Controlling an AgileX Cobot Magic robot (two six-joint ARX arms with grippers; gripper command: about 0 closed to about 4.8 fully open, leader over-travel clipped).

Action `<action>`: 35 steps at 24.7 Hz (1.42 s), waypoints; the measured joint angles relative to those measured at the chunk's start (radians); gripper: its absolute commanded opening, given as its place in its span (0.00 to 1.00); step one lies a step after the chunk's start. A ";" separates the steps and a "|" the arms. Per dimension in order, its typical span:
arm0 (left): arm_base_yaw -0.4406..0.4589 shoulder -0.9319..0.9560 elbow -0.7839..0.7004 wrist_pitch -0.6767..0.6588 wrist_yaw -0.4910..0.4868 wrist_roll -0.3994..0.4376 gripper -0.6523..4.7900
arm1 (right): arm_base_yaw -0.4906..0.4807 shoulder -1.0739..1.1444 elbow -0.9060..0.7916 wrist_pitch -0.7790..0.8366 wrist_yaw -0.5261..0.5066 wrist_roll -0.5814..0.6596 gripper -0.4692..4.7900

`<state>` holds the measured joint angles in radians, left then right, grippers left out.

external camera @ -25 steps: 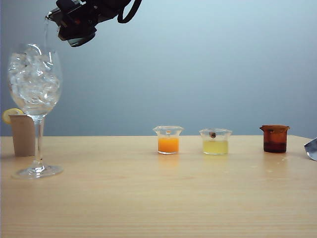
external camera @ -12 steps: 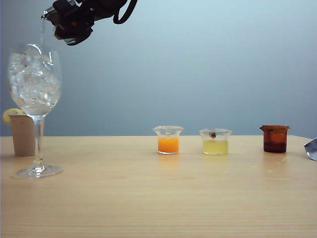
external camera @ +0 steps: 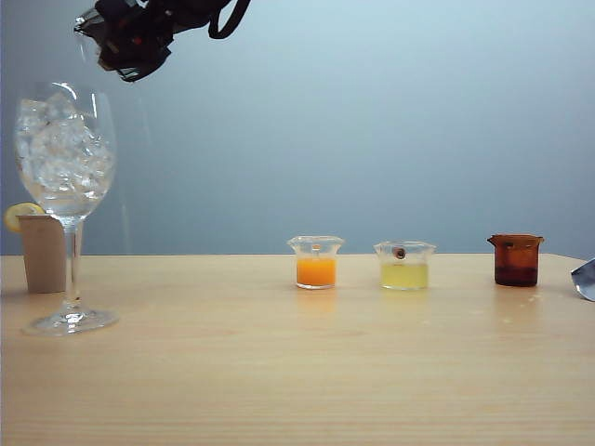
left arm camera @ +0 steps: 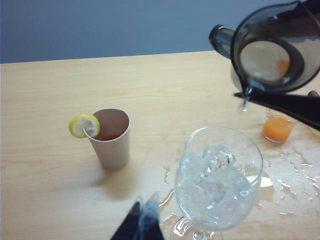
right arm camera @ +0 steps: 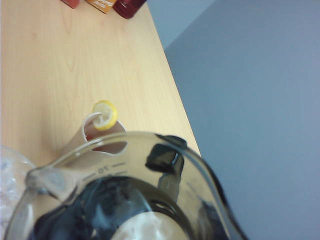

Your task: Pick up the first measuring cup from the left, pour the coconut rum inside into the goblet, and finally put the measuring cup back in its original place.

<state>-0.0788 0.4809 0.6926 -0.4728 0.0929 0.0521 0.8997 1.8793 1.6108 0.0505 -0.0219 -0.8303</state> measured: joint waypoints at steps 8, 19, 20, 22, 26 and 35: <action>0.000 0.000 0.000 0.000 0.000 0.000 0.11 | 0.006 0.000 0.000 -0.016 0.002 -0.058 0.25; 0.000 0.000 0.000 0.000 0.000 0.000 0.11 | 0.011 0.000 0.000 -0.023 0.003 -0.129 0.25; 0.000 0.000 0.000 0.000 0.000 0.000 0.11 | 0.012 0.000 0.000 -0.023 0.003 -0.136 0.25; 0.000 0.000 0.000 0.000 0.000 0.000 0.11 | 0.016 0.000 0.000 -0.023 0.025 -0.160 0.25; 0.000 0.000 0.000 0.000 0.000 0.000 0.11 | 0.023 0.000 0.000 -0.023 0.046 -0.171 0.25; 0.000 0.000 0.000 0.000 0.000 0.000 0.11 | 0.023 0.000 0.000 -0.023 0.048 -0.245 0.25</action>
<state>-0.0788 0.4809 0.6926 -0.4732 0.0929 0.0521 0.9226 1.8793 1.6108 0.0277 0.0261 -1.0752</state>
